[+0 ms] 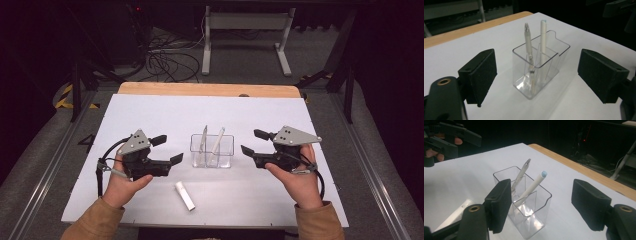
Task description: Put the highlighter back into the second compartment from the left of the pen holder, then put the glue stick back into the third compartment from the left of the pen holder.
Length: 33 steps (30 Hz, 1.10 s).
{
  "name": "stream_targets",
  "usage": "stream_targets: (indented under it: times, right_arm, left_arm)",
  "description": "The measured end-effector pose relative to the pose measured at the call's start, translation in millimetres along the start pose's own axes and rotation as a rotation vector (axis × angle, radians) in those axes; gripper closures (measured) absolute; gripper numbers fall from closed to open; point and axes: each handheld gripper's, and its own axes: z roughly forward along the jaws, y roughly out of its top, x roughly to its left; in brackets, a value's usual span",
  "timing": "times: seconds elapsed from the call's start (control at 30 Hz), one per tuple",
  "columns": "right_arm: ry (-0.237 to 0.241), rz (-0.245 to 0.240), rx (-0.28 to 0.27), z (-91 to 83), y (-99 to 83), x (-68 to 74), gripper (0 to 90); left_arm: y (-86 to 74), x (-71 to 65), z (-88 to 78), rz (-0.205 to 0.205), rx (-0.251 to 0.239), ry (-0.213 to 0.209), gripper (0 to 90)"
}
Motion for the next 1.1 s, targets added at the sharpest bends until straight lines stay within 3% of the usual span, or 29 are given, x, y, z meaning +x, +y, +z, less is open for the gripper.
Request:
stream_targets:
  times: [0.07, 0.27, 0.47, 0.67, 0.97, 1.1]
  right_arm:
    - [0.005, 0.001, -0.001, -0.2, 0.4, 0.3, 32.1]
    - [0.022, 0.013, 0.003, 0.1, 0.0, 2.0, 29.9]
    - [0.046, 0.014, 0.004, 2.7, -0.3, 4.3, 27.7]
    - [0.05, 0.019, 0.016, 4.1, -1.1, 5.5, 26.8]
    - [0.045, 0.035, 0.025, 5.1, -0.9, 7.6, 23.1]
    - [0.05, 0.05, 0.061, 6.5, -2.0, 8.4, 20.4]
  left_arm:
    - [-1.1, 2.7, -3.7, -0.038, 0.02, -0.015, 13.6]
    - [-9.7, 7.6, -11.0, -0.006, 0.043, 0.016, 11.3]
    - [-18.3, 15.5, -15.9, -0.023, 0.048, 0.023, 10.1]
    - [-20.2, 18.9, -20.0, -0.007, 0.064, 0.043, 9.4]
    - [-22.9, 19.8, -20.5, -0.019, 0.067, 0.026, 6.4]
    - [-23.7, 19.1, -21.0, -0.024, 0.07, 0.018, 4.7]
